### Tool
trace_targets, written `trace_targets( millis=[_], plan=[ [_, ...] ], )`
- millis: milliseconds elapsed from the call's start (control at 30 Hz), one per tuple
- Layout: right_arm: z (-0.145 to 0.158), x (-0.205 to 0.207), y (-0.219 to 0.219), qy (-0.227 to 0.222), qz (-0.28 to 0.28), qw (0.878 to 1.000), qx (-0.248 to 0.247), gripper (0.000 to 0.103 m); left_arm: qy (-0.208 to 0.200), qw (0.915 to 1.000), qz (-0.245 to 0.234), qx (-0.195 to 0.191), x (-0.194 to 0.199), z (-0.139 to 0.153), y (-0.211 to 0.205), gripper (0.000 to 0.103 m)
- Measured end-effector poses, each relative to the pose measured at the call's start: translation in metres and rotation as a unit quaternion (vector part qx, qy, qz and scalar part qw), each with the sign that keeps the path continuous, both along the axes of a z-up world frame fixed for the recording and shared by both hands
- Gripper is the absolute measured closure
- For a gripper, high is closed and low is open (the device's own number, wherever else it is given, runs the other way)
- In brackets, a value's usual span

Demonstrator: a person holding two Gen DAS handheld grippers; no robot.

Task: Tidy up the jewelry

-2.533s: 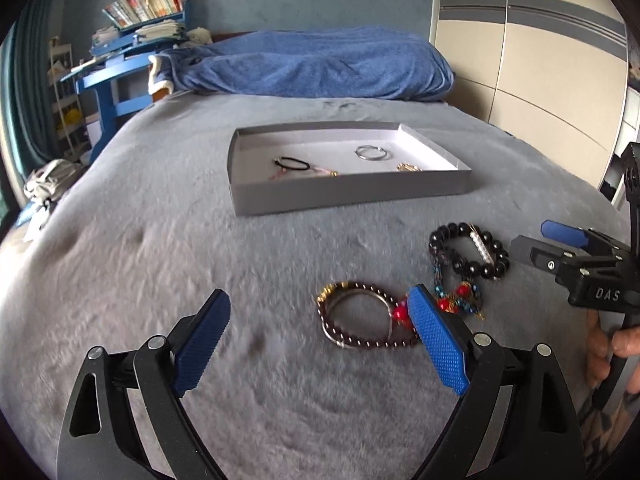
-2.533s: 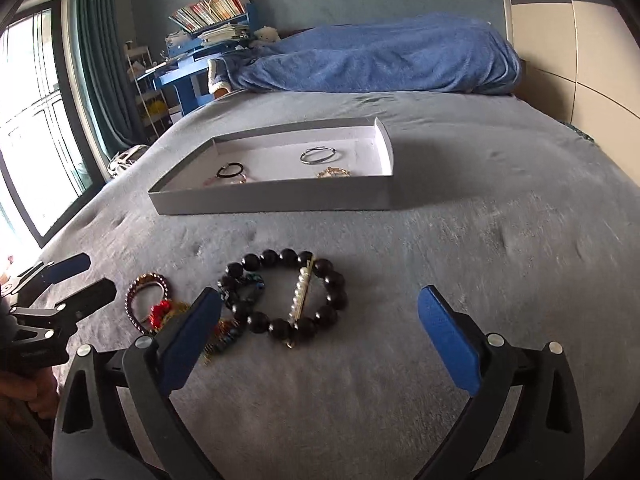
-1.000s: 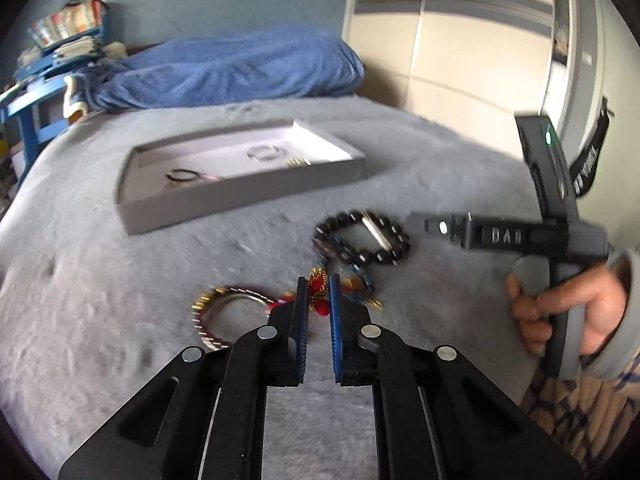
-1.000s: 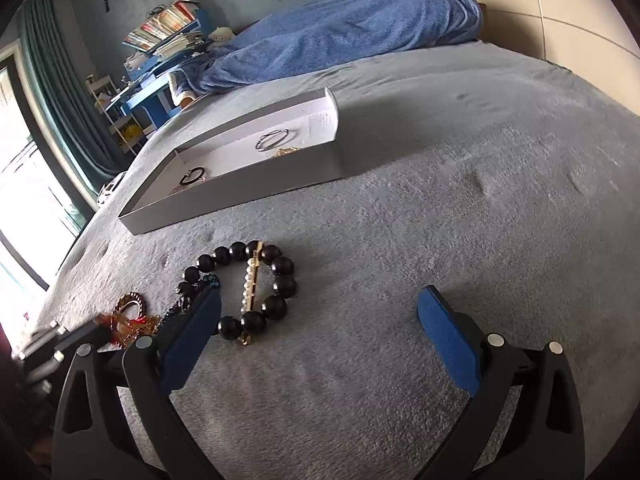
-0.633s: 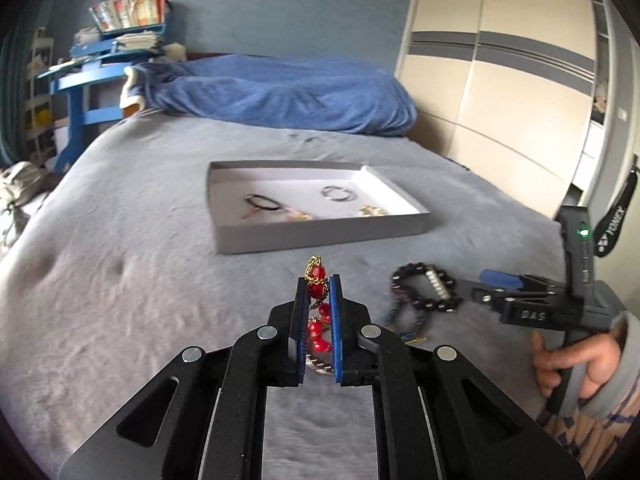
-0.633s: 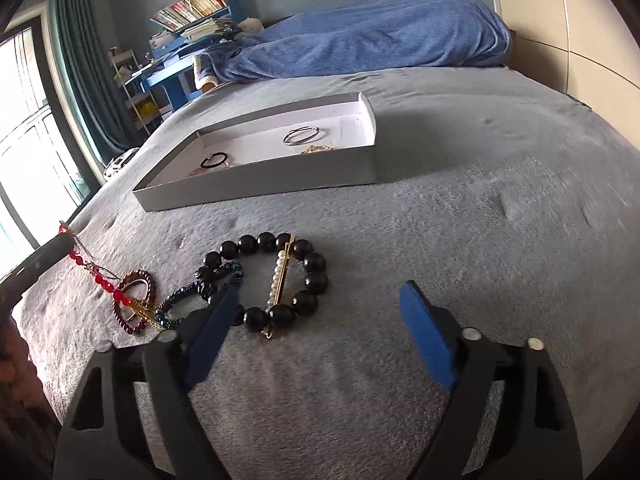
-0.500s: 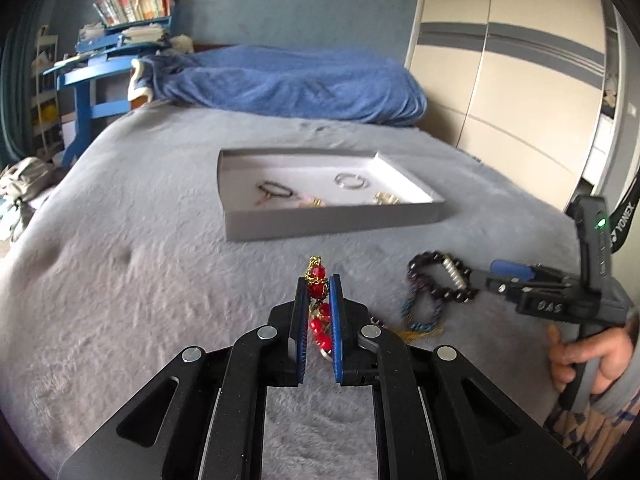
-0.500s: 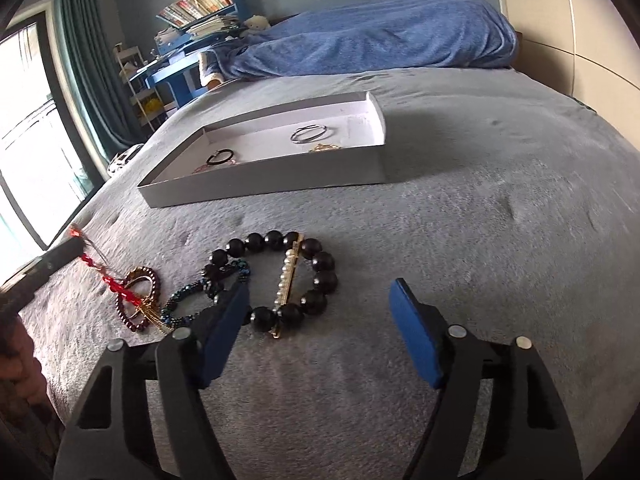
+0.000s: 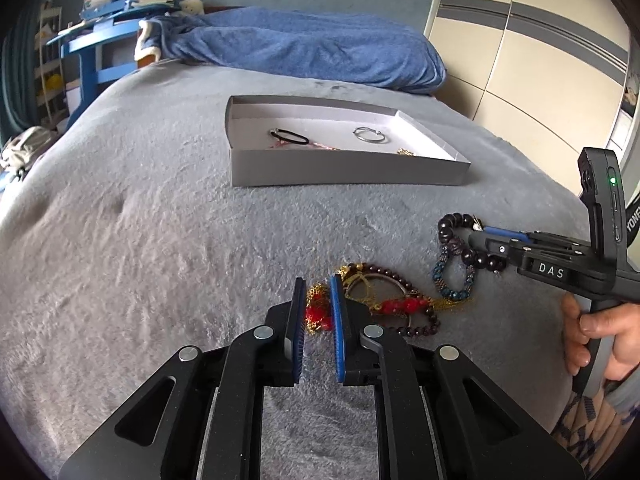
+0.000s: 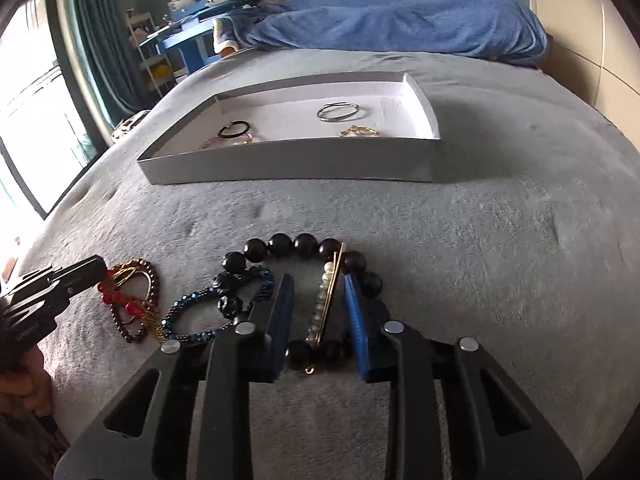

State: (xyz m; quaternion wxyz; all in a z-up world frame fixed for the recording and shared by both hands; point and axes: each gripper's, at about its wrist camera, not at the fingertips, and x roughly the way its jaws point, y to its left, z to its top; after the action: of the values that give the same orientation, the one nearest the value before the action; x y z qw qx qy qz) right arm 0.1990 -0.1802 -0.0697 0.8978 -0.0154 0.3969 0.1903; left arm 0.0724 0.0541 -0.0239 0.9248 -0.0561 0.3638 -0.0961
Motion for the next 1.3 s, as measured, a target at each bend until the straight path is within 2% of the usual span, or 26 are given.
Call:
trace_targets(
  millis=[100, 133, 167, 200, 400, 600, 700, 867, 900, 967, 1033, 1233, 1267, 1300],
  plan=[
    [-0.004, 0.003, 0.003, 0.01, 0.003, 1.0, -0.006, 0.082, 0.005, 1.0, 0.002, -0.001, 0.001, -0.001, 0.0, 0.081],
    [-0.004, 0.005, 0.003, 0.012, 0.005, 1.0, -0.005, 0.085, 0.005, 1.0, 0.004, -0.002, 0.001, -0.001, 0.0, 0.078],
    [-0.006, 0.006, 0.003, 0.016, 0.008, 1.0, -0.001, 0.093, 0.004, 1.0, 0.006, -0.003, 0.001, 0.0, 0.001, 0.076],
    [-0.007, 0.007, 0.002, 0.017, 0.01, 1.0, 0.002, 0.095, 0.006, 0.9999, 0.007, -0.006, 0.001, 0.0, 0.002, 0.075],
    [0.002, -0.004, -0.01, -0.01, 0.01, 0.999, 0.049, 0.097, 0.013, 0.9998, 0.002, -0.017, 0.001, -0.001, 0.004, 0.073],
    [0.024, -0.019, -0.03, -0.064, 0.001, 0.991, 0.121, 0.097, -0.015, 0.9996, -0.013, -0.017, -0.009, 0.006, -0.001, 0.062],
    [0.03, -0.02, -0.033, -0.078, -0.008, 0.989, 0.126, 0.097, -0.026, 0.999, -0.036, -0.001, -0.013, 0.009, -0.012, 0.052],
    [0.026, -0.018, -0.035, -0.067, -0.014, 0.991, 0.119, 0.097, -0.016, 0.998, -0.052, 0.031, -0.008, 0.005, -0.028, 0.051],
    [0.025, -0.018, -0.035, -0.066, -0.013, 0.991, 0.118, 0.097, -0.01, 0.998, -0.052, 0.035, -0.006, 0.004, -0.029, 0.053],
    [0.025, -0.017, -0.034, -0.065, -0.012, 0.991, 0.115, 0.097, 0.005, 0.9978, -0.05, 0.044, -0.001, 0.0, -0.032, 0.068],
    [0.024, -0.019, -0.033, -0.063, -0.011, 0.991, 0.114, 0.097, 0.012, 0.9978, -0.044, 0.048, 0.0, -0.002, -0.032, 0.076],
    [0.024, -0.02, -0.034, -0.062, -0.013, 0.991, 0.115, 0.097, -0.012, 0.9989, -0.036, 0.03, -0.007, 0.006, -0.026, 0.089],
    [0.024, -0.02, -0.034, -0.063, -0.013, 0.991, 0.115, 0.097, -0.016, 0.9991, -0.033, 0.021, -0.008, 0.009, -0.024, 0.103],
    [0.025, -0.02, -0.034, -0.064, -0.013, 0.991, 0.116, 0.097, -0.02, 0.9994, -0.029, 0.008, -0.009, 0.012, -0.02, 0.103]
  ],
)
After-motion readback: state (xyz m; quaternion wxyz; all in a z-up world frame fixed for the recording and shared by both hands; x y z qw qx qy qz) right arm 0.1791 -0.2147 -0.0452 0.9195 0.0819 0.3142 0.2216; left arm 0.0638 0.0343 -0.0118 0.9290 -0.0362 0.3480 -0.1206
